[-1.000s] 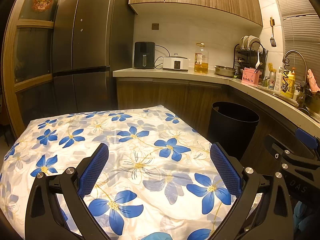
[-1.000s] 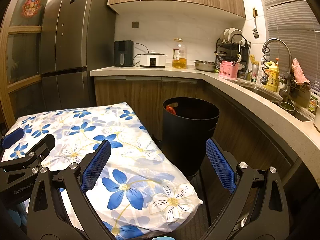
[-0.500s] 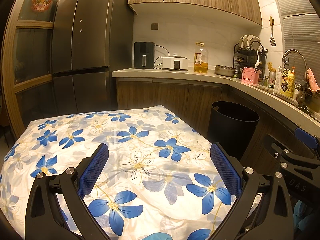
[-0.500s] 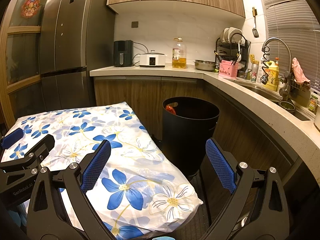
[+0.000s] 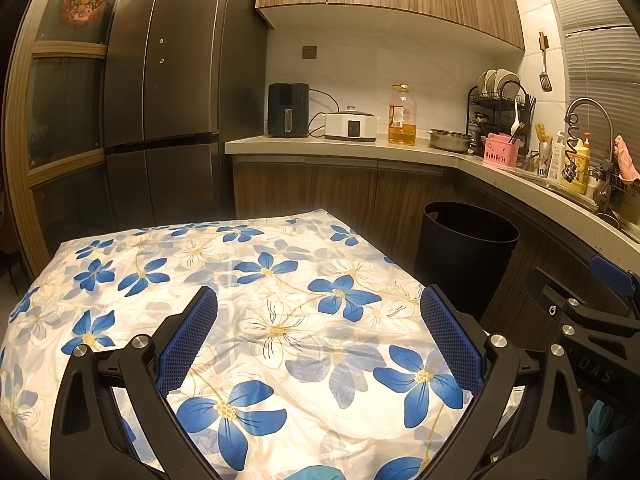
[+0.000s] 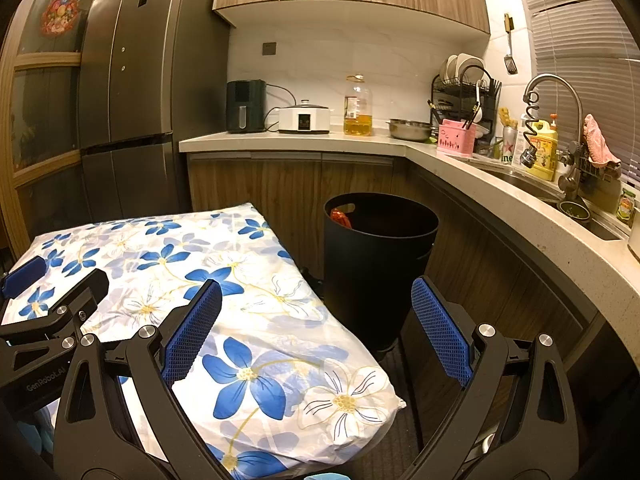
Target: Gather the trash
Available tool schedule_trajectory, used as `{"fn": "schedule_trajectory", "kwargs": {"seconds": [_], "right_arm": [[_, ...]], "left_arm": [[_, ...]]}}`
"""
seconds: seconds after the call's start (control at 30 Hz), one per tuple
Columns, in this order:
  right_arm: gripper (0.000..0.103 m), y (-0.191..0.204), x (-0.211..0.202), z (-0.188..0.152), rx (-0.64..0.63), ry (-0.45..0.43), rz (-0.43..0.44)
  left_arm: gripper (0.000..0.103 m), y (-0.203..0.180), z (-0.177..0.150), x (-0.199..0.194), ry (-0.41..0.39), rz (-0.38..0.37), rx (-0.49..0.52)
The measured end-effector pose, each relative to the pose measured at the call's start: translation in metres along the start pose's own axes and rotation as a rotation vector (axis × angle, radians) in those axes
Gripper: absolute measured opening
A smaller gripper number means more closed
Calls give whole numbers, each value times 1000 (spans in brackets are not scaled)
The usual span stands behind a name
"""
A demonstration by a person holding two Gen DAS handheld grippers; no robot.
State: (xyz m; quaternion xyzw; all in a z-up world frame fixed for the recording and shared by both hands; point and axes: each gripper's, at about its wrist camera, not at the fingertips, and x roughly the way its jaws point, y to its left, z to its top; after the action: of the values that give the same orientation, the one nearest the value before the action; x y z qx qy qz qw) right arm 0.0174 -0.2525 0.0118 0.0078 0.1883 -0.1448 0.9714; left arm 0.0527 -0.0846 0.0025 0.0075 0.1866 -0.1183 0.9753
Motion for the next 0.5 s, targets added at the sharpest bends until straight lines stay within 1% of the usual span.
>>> {"fn": "schedule_trajectory", "kwargs": {"seconds": [0.5], "right_arm": [[94,-1,1,0,4,2,-1]], "left_arm": [[97,0,0,1,0,1,1]]}}
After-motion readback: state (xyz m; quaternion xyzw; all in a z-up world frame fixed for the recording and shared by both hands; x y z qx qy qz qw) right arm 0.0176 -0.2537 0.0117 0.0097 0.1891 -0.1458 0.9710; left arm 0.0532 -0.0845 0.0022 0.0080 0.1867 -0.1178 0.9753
